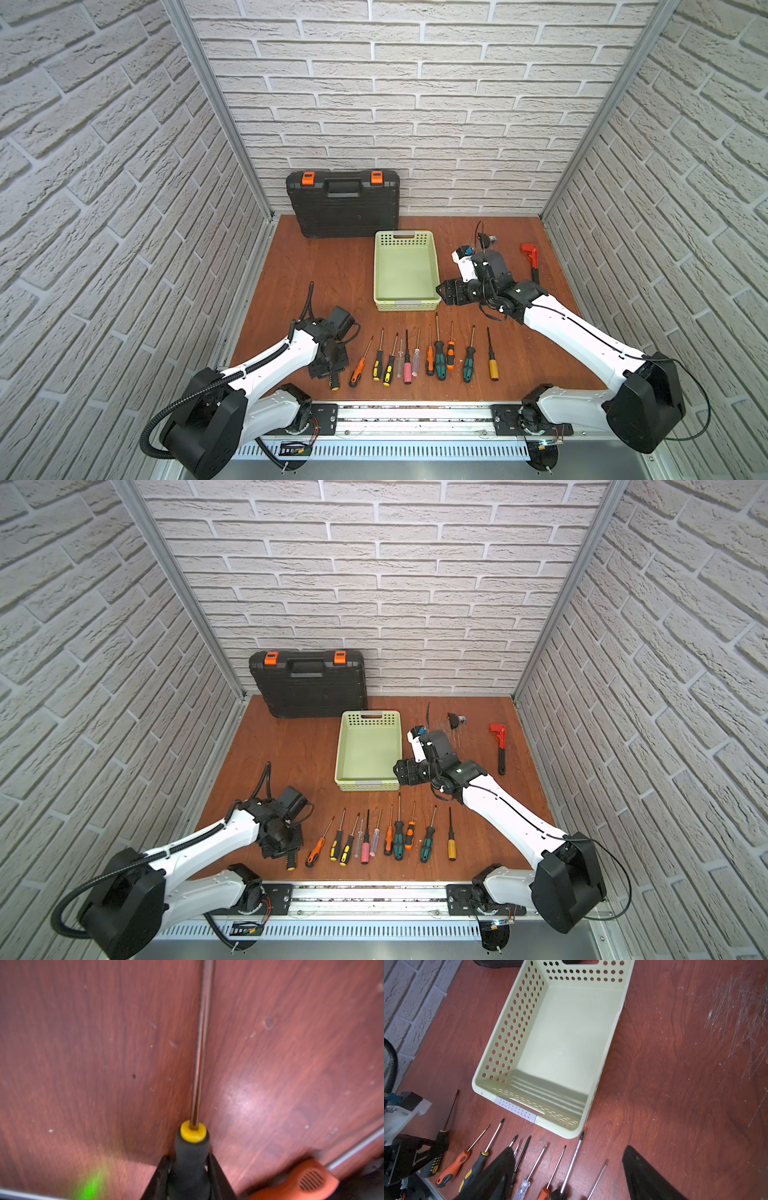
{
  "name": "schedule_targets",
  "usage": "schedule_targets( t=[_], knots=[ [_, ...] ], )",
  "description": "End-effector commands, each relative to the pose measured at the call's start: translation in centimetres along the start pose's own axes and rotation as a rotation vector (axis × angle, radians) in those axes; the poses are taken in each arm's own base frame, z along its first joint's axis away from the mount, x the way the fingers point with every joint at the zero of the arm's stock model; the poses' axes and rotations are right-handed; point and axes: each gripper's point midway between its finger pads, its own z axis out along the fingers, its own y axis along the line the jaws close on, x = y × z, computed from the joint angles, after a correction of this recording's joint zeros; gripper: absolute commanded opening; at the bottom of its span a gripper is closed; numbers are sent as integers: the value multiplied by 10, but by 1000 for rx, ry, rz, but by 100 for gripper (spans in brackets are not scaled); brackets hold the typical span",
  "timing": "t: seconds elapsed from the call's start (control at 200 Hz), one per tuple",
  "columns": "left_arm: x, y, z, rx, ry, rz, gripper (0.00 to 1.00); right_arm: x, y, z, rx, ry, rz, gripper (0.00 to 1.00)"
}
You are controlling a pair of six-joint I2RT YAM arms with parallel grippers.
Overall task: Put the screwdriver in the bin
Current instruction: Pick up the screwdriver from the bottom-left of the table, then place the screwdriver in the bin.
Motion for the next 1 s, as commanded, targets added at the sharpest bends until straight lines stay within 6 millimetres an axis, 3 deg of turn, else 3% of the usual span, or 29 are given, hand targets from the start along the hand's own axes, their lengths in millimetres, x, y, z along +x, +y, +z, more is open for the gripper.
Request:
schedule_targets(
  t=[0.0,0.13,0.265,0.455,0.565,0.665,0.8,0.89,0.995],
  knots=[
    [0,-13,8,48,14,-1,3,-23,10,-11,-16,-79,-29,83],
    [-9,-18,-9,40,-6,21,0,-23,10,-15,-17,-89,-28,83],
    [-30,-43,-55,115,-74,61,0,-23,6,-22,7,-88,-35,81],
    [-85,-111,-144,264,-194,204,0,-17,-8,-28,84,-81,-21,78],
    [-122,-158,-176,314,-240,300,0,-14,-17,-33,130,-71,-18,79],
    [-159,-196,-184,328,-263,349,0,-17,-19,-43,143,-110,-23,77],
    [-198,-244,-179,359,-264,376,0,-23,-21,-59,152,-180,-4,77],
    [-214,-270,-164,385,-244,374,0,-13,-32,-62,206,-152,-11,76],
    [-223,-280,-133,371,-211,342,0,0,-42,-64,252,-119,-21,76]
  ],
)
